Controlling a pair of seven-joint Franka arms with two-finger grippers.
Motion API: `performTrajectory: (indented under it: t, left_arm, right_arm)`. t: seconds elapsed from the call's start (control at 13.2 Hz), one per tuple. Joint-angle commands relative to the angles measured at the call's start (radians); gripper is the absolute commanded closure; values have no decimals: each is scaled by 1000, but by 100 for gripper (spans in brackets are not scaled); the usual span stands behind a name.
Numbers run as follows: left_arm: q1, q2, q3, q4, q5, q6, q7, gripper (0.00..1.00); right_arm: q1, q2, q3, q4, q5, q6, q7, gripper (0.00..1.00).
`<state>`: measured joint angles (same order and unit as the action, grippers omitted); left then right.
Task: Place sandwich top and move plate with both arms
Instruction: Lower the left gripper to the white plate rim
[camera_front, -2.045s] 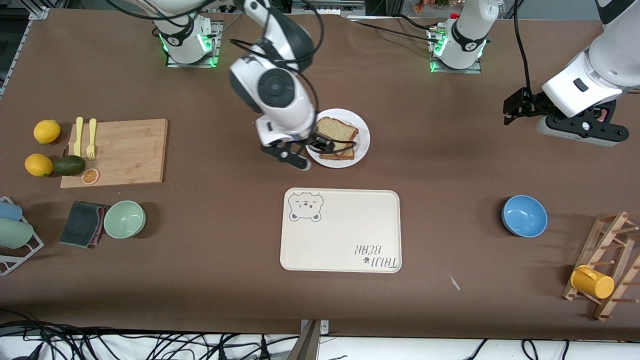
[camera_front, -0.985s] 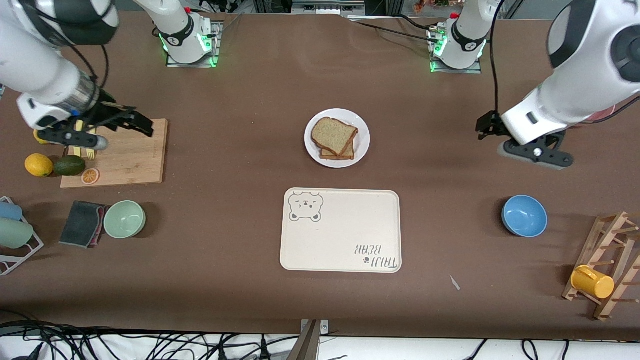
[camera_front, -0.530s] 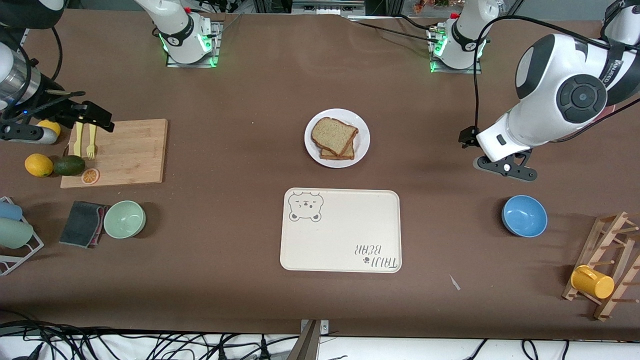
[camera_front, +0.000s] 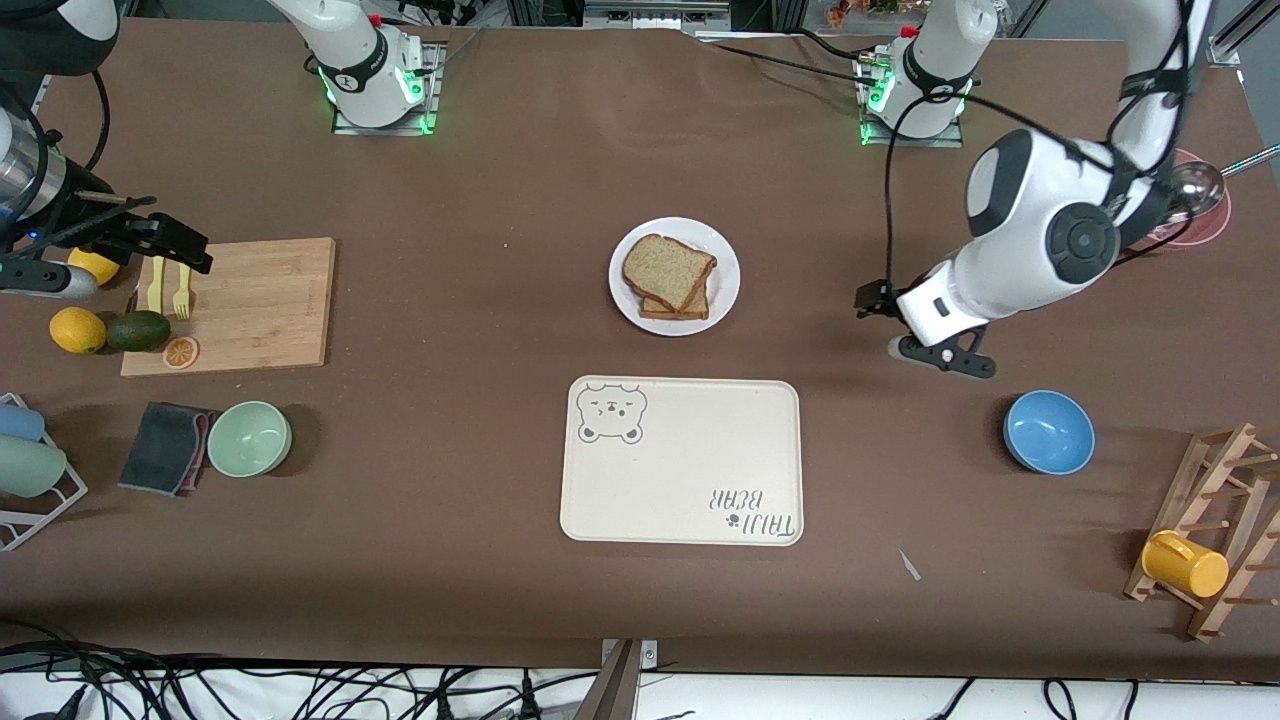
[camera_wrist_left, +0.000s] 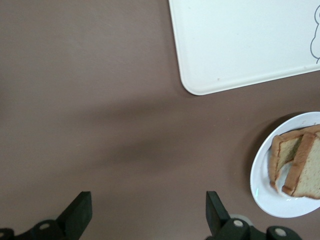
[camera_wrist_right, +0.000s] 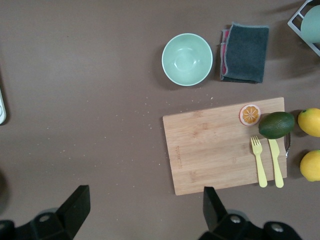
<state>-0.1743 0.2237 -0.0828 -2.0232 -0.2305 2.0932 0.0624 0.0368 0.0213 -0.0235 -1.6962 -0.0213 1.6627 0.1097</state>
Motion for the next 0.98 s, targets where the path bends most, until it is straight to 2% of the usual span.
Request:
performTrajectory:
  t: [0.0, 0.23, 0.3, 0.45, 0.76, 0.91]
  left_arm:
    - [-65, 63, -9, -40, -67, 112, -4, 0]
    - [-167, 130, -12, -71, -270, 227, -6, 2]
    - [-180, 149, -35, -72, -333, 246, -4, 2]
    - [-197, 164, -46, -75, -369, 271, -3, 2]
    - [-198, 206, -48, -75, -455, 272, 14, 20]
    - [-195, 207, -46, -86, -461, 272, 31, 22]
  right_arm:
    - [20, 22, -18, 36, -19, -20, -16, 0]
    - [18, 48, -15, 36, -22, -9, -13, 0]
    - [18, 49, -16, 36, -22, -8, -13, 0]
    - [20, 72, -16, 35, -23, -8, -10, 0]
    - [22, 100, -19, 41, -14, -15, -8, 0]
    - [22, 100, -18, 41, -11, -8, -7, 0]
